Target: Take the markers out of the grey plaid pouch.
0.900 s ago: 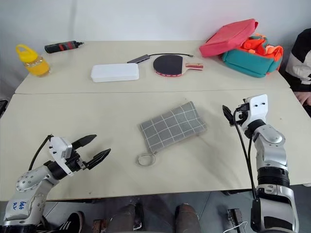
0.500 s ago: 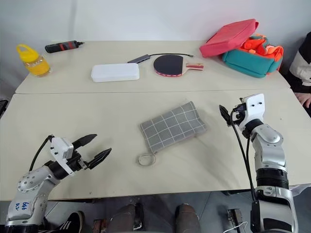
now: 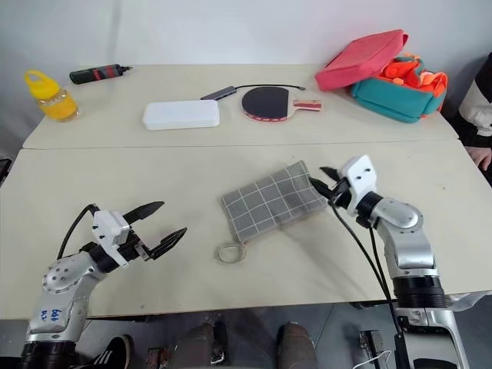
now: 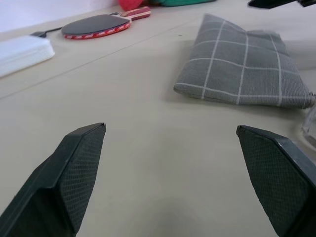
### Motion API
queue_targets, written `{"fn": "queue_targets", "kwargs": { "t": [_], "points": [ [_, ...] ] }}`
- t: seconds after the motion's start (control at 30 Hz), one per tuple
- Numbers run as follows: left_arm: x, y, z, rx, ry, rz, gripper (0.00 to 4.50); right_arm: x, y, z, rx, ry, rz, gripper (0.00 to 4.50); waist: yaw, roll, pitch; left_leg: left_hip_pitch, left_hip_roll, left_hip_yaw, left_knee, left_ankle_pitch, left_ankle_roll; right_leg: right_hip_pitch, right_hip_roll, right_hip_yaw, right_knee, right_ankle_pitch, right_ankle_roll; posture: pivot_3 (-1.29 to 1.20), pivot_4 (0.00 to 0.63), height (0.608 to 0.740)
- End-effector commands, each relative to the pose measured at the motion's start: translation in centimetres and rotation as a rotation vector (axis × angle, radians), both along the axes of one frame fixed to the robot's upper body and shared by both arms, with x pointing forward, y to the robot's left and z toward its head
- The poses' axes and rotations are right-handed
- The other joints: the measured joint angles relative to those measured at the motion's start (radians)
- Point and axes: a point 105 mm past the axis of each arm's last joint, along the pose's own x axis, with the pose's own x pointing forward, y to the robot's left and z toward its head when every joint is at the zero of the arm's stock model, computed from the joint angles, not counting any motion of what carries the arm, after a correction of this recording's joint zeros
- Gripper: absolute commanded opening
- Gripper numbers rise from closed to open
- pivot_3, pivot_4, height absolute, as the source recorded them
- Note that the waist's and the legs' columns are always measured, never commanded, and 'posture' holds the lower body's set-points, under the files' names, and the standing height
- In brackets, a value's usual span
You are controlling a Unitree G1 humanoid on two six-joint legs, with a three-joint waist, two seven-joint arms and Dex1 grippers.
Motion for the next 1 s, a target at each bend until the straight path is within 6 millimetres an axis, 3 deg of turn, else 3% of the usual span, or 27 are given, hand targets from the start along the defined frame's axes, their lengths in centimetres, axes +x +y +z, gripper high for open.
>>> {"fn": "queue_targets", "kwargs": {
  "t": [0.03, 0.2, 0.43, 0.63, 1.0],
  "points": [
    [0.3, -1.2, 0.2, 0.068, -0.073, -0.05, 4.5, 0.7, -0.8, 0.3, -0.06, -0.061, -0.067, 0.14, 0.001, 0.0, 0.0, 0.0, 0.0, 0.0, 0.0, 0.0, 0.0, 0.0, 0.0, 0.0, 0.0, 0.0, 0.0, 0.0, 0.15, 0.74],
    [1.4, -2.8, -0.3, 0.157, -0.138, -0.093, 4.5, 1.0, 0.2, 0.0, -0.094, -0.059, -0.028, 0.07, 0.0, 0.0, 0.0, 0.0, 0.0, 0.0, 0.0, 0.0, 0.0, 0.0, 0.0, 0.0, 0.0, 0.0, 0.0, 0.0, 0.15, 0.74],
    [3.0, -5.4, -0.3, 0.245, -0.239, -0.148, 4.5, 0.2, 2.2, -2.1, -0.147, -0.018, 0.05, 0.07, 0.0, 0.0, 0.0, 0.0, 0.0, 0.002, 0.0, 0.001, 0.0, 0.0, 0.0, 0.0, 0.001, 0.0, 0.0, 0.0, 0.15, 0.74],
    [3.0, -7.6, -1.4, 0.376, -0.294, -0.306, 4.5, 0.7, 1.3, -3.7, -0.204, 0.028, -0.015, 0.07, 0.0, 0.0, 0.0, 0.0, 0.0, 0.008, 0.0, 0.001, 0.0, 0.0, 0.0, 0.0, 0.001, 0.0, 0.001, 0.0, 0.15, 0.74],
    [3.4, -10.3, -1.1, 0.451, -0.393, -0.431, 4.5, 1.3, 1.5, -3.3, -0.188, 0.024, -0.041, 0.07, 0.0, 0.001, 0.0, 0.001, 0.0, 0.008, 0.003, 0.001, 0.0, 0.001, 0.0, 0.0, 0.002, 0.0, 0.001, 0.0, 0.15, 0.74]
  ]
}}
